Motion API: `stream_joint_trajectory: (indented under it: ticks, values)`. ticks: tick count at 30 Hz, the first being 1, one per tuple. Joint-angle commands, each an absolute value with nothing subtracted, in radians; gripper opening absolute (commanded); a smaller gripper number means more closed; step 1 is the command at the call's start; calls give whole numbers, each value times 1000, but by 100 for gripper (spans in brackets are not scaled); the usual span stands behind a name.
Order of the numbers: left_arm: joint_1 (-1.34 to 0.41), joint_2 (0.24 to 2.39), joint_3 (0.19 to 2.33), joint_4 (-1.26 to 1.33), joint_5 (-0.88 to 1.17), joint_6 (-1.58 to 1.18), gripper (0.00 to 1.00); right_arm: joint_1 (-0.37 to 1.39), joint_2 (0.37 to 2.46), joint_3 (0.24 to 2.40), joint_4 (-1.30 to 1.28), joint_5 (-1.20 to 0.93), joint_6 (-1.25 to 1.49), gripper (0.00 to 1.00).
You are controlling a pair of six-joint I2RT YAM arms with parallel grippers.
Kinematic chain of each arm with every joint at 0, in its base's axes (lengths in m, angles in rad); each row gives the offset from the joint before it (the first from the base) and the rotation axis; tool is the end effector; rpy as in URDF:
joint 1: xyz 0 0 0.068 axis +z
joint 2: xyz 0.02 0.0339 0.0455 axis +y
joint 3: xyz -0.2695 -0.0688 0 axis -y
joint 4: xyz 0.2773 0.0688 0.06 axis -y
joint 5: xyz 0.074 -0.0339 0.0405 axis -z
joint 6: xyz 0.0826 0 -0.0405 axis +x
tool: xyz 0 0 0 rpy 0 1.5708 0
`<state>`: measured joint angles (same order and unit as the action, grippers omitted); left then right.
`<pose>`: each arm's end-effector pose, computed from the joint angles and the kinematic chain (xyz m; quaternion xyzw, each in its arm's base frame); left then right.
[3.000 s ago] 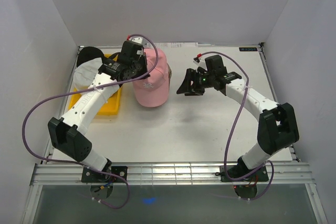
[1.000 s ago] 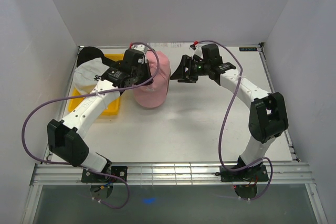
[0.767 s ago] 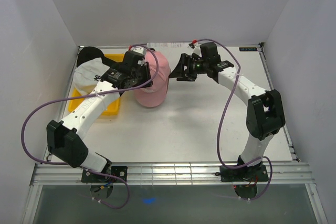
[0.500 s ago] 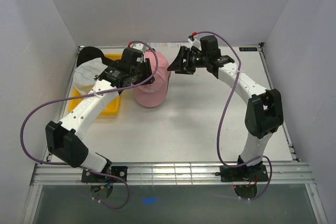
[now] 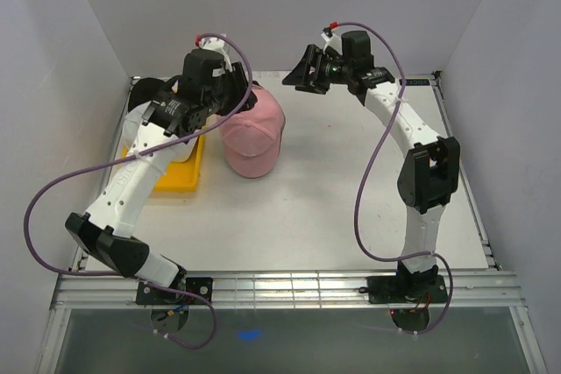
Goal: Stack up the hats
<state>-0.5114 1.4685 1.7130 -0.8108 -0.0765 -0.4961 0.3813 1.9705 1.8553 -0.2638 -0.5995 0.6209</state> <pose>0.3336 -0.1800 0.4230 -0.0117 0.8760 -0.2029 0.4375 0.4833 0.2440 0.3369 -0.0700 0.8049 0.4719 0.3529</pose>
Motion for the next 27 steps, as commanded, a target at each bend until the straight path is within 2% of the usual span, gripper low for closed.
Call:
stream_joint_trajectory:
  ticks: [1, 6, 9, 15, 27]
  values:
    - [-468, 1520, 1845, -896, -192, -550, 54, 377, 2037, 2020, -281, -620, 620, 71]
    - [-382, 1627, 1894, -907, -172, -557, 51, 387, 2111, 2100, -239, -658, 606, 73]
    - [-310, 1683, 1896, -868, -51, -535, 49, 403, 2125, 2105, -206, -661, 574, 74]
    - [-249, 1747, 1914, -819, 33, -500, 49, 426, 2180, 2146, -209, -663, 517, 75]
    - [-233, 1841, 1970, -811, 115, -468, 49, 454, 2290, 2275, -213, -652, 518, 77]
